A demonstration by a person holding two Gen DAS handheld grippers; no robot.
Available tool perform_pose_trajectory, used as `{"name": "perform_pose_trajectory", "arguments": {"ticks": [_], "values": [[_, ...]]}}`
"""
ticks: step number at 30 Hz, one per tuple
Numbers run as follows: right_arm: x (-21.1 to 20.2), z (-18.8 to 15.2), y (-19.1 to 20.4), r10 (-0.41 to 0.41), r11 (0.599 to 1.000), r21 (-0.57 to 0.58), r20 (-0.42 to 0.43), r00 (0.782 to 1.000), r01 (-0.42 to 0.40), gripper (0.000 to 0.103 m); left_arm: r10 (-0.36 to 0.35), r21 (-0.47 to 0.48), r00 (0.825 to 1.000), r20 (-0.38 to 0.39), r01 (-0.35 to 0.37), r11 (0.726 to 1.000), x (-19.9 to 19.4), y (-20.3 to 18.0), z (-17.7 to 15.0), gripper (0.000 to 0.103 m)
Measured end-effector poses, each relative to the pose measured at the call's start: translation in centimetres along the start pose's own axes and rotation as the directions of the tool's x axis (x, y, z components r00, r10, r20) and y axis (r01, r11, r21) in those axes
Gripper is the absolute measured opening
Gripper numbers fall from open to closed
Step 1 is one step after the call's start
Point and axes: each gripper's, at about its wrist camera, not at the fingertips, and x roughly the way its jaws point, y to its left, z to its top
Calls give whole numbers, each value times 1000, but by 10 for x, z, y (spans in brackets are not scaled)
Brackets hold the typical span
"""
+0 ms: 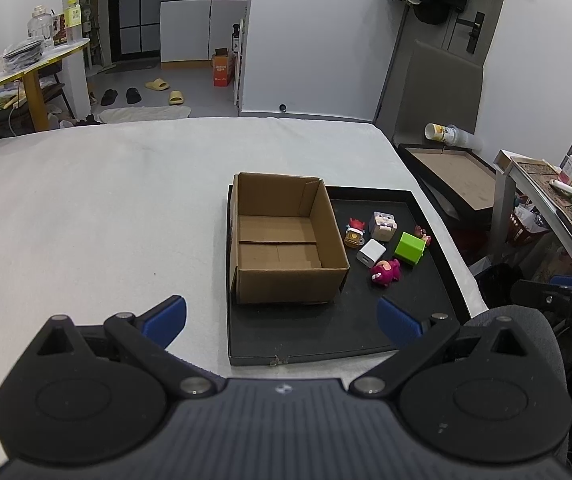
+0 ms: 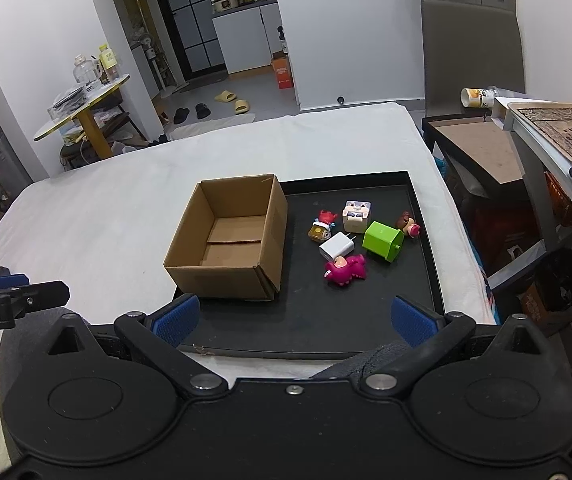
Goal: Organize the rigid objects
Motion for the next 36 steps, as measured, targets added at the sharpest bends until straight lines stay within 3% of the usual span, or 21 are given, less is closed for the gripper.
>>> {"name": "perform_pose_trajectory", "arguments": {"ticks": [23, 36], "values": [[5, -3, -6, -5, 1000, 9, -9, 1000, 5, 103, 9, -7, 1000, -11, -9, 1000, 5, 1, 2, 101], [28, -2, -20, -9, 1000, 27, -43, 999, 10, 103, 16, -21, 999, -46, -17, 1000, 31, 4, 8, 101]]}}
